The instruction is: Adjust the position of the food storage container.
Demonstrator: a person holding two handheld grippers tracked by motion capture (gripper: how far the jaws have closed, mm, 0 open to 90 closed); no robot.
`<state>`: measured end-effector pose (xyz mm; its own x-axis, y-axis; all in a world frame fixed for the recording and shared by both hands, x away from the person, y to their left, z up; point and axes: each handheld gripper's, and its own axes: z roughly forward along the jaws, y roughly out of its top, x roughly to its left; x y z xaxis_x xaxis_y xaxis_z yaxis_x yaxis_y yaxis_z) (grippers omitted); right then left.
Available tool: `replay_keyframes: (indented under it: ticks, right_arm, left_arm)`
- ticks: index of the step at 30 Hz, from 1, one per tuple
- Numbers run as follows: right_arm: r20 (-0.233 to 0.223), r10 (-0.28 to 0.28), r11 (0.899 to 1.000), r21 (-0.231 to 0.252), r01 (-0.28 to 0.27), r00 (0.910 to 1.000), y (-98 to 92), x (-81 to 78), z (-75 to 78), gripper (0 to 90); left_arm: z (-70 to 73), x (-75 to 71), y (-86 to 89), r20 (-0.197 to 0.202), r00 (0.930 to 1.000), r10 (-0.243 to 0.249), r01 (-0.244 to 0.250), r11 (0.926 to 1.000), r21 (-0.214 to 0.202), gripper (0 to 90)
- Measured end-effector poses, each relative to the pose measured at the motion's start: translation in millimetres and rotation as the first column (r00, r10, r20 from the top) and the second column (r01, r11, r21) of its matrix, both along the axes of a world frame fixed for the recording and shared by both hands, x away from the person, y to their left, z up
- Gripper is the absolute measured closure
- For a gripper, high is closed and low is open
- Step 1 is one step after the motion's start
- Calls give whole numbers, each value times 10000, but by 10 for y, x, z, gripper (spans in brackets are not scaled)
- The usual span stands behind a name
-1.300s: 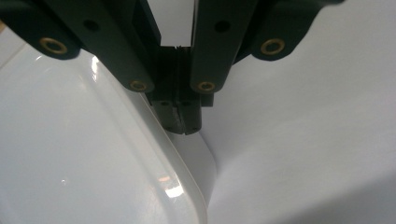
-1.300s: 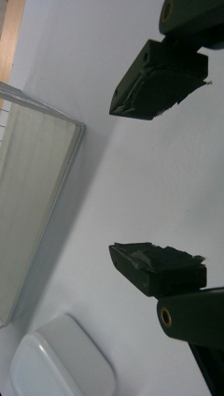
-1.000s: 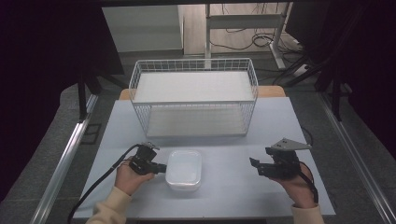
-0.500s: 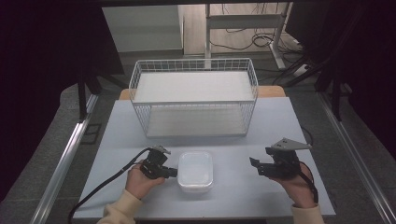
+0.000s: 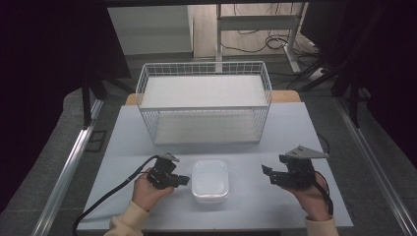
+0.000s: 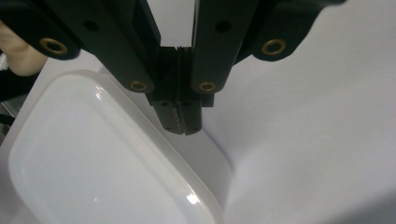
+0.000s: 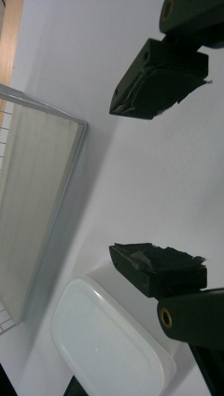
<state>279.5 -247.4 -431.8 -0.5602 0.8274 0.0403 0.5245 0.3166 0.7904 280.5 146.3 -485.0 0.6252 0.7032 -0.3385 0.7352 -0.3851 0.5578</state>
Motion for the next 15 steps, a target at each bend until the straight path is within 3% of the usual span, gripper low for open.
replay_keyframes:
  ticks: [1,2,3,5,7,8,11,15]
  right_arm:
    - [0,0,10000,0,0,10000,0,0,0,268]
    - [35,-99,9999,43,99,9999,5,-10,10,260]
    - [35,-99,9999,43,99,9999,5,-10,10,260]
    - [22,-190,9994,294,189,9998,-12,-21,15,246]
    - [0,-187,9988,447,187,9998,-21,-25,15,243]
    - [-10,-86,9974,711,87,10000,-40,-34,14,235]
    - [-38,168,9947,1012,-163,9999,-41,-43,8,219]
    - [-171,319,9926,1177,-297,9993,-9,-42,0,201]
  left_arm:
    - [0,0,0,0,10000,0,0,10000,0,885]
    - [74,-42,65,375,9989,292,-284,9994,-213,872]
    - [74,-42,65,375,9989,292,-284,9994,-213,856]
    - [175,-94,165,956,9924,771,-736,9965,-395,793]
    - [208,-109,198,1110,9887,1003,-954,9942,-488,651]
    - [272,-143,249,1344,9808,1411,-1321,9885,-741,558]
    - [350,-203,303,1550,9736,1678,-1523,9825,-1071,422]
    - [397,-254,340,1657,9698,1791,-1592,9791,-1267,331]
